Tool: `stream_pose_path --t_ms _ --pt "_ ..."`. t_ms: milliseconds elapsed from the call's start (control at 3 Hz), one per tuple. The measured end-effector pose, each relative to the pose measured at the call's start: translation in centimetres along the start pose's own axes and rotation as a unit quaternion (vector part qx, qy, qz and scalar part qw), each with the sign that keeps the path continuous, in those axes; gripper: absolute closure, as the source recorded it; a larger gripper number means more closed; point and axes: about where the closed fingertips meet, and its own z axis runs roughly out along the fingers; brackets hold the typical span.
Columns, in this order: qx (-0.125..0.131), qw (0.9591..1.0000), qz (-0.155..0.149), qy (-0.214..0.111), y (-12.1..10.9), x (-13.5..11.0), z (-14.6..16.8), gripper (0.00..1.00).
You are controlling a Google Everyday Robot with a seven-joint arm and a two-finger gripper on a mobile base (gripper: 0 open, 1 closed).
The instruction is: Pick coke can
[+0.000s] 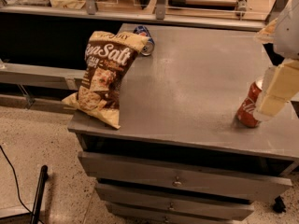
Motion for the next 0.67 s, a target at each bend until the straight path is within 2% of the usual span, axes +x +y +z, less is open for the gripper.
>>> stream_pose_path --t_ms 333,667 --pt "0.000 1.0000 0.000 0.000 0.0 0.0 0.0 0.00" --pt "-0.008 0.9999 0.012 0.009 -0.6 1.1 0.9 0.00"
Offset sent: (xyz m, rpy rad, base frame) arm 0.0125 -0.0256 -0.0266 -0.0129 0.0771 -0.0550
